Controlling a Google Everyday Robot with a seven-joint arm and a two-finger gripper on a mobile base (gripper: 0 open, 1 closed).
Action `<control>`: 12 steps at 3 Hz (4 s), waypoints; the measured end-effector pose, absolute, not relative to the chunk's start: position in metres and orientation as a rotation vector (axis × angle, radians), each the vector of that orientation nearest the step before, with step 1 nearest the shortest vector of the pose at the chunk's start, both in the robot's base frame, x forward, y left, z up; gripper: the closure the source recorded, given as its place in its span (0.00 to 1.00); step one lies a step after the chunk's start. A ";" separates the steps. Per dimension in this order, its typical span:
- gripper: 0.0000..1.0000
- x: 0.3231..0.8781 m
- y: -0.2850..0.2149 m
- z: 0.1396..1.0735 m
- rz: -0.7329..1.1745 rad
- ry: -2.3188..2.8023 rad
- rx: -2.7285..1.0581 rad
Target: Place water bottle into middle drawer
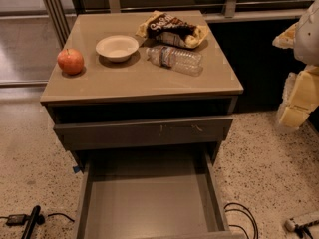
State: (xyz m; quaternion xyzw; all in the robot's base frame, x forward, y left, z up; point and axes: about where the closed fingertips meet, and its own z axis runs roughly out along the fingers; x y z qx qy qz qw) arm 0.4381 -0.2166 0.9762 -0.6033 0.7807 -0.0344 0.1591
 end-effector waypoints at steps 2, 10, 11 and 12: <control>0.00 0.440 -0.215 0.983 -0.083 2.180 -1.739; 0.00 0.533 -0.125 1.007 0.238 1.951 -1.380; 0.00 0.566 -0.124 0.995 0.121 1.959 -1.414; 0.00 0.601 -0.124 0.979 0.041 1.959 -1.418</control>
Offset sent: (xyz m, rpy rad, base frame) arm 0.0089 0.0027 0.0173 0.0765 -0.0476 0.1223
